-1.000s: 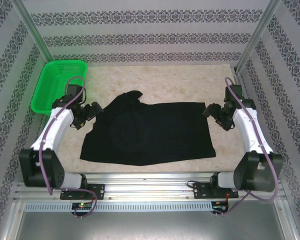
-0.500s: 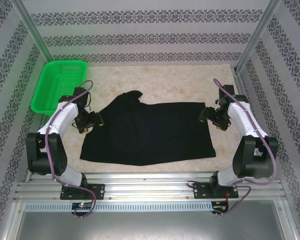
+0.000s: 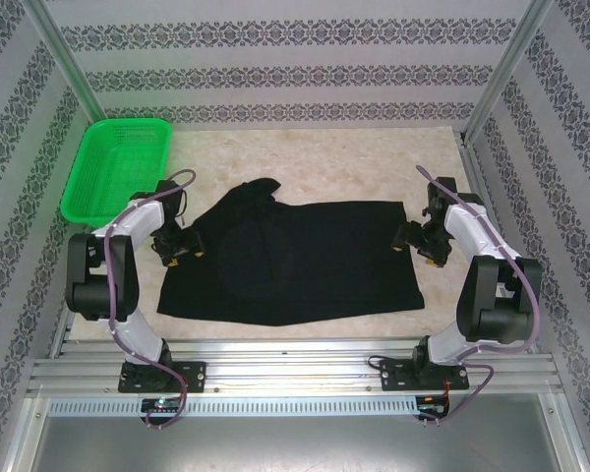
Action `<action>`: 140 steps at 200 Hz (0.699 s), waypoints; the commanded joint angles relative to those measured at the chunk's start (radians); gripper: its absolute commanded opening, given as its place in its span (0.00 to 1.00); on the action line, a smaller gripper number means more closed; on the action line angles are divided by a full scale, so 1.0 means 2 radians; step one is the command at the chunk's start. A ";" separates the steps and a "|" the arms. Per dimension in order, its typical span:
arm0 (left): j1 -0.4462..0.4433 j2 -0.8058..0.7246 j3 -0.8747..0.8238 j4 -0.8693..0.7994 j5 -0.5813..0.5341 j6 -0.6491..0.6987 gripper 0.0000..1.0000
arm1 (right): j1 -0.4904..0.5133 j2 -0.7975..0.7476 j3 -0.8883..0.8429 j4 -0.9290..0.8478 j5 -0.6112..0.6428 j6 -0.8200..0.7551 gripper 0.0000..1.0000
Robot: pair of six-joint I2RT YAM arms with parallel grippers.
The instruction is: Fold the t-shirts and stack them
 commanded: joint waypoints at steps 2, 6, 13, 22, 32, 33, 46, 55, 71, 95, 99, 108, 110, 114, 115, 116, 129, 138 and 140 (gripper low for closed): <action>0.003 0.012 -0.004 0.033 0.005 0.000 0.54 | -0.006 0.004 -0.010 0.008 0.015 -0.014 0.81; 0.003 0.015 -0.004 0.035 0.009 -0.001 0.54 | -0.007 0.004 -0.010 0.008 0.016 -0.014 0.81; 0.002 0.022 -0.002 0.038 0.013 0.000 0.50 | -0.008 0.005 -0.012 0.010 0.015 -0.014 0.80; 0.002 0.029 -0.003 0.042 0.021 0.001 0.45 | -0.008 0.006 -0.014 0.012 0.014 -0.014 0.80; 0.002 0.036 -0.006 0.053 0.039 0.002 0.39 | -0.008 0.007 -0.017 0.015 0.011 -0.013 0.80; 0.002 0.036 -0.007 0.054 0.040 0.003 0.38 | -0.008 0.007 -0.018 0.015 0.011 -0.013 0.80; 0.002 0.037 -0.010 0.056 0.044 0.004 0.25 | -0.008 0.007 -0.021 0.017 0.014 -0.013 0.80; 0.003 0.031 -0.012 0.054 0.039 0.007 0.14 | -0.009 0.005 -0.024 0.019 0.012 -0.016 0.80; 0.010 0.017 -0.015 0.049 0.031 0.011 0.05 | -0.012 0.002 -0.029 0.020 0.008 -0.020 0.80; 0.023 -0.008 -0.022 0.045 0.030 0.009 0.03 | -0.017 0.003 -0.038 0.027 -0.006 -0.023 0.76; 0.024 -0.012 -0.024 0.046 0.031 0.010 0.03 | -0.018 0.004 -0.039 0.030 -0.010 -0.024 0.76; 0.024 -0.018 -0.026 0.047 0.035 0.010 0.03 | -0.019 0.008 -0.038 0.033 -0.017 -0.023 0.74; 0.024 -0.018 -0.026 0.047 0.035 0.010 0.03 | -0.019 0.010 -0.037 0.034 -0.018 -0.022 0.73; 0.024 -0.020 -0.027 0.047 0.036 0.009 0.03 | -0.019 0.013 -0.035 0.036 -0.021 -0.022 0.72; 0.024 -0.020 -0.027 0.047 0.036 0.009 0.03 | -0.019 0.014 -0.035 0.036 -0.022 -0.021 0.71; 0.024 -0.021 -0.027 0.047 0.036 0.009 0.03 | -0.019 0.015 -0.034 0.037 -0.023 -0.021 0.71; 0.024 -0.026 -0.030 0.050 0.040 0.008 0.02 | -0.019 0.027 -0.029 0.044 -0.034 -0.013 0.67; 0.024 -0.030 -0.034 0.054 0.044 0.004 0.02 | -0.018 0.034 -0.026 0.049 -0.046 -0.007 0.64; 0.024 -0.031 -0.035 0.054 0.045 0.004 0.02 | -0.018 0.036 -0.026 0.050 -0.048 -0.007 0.63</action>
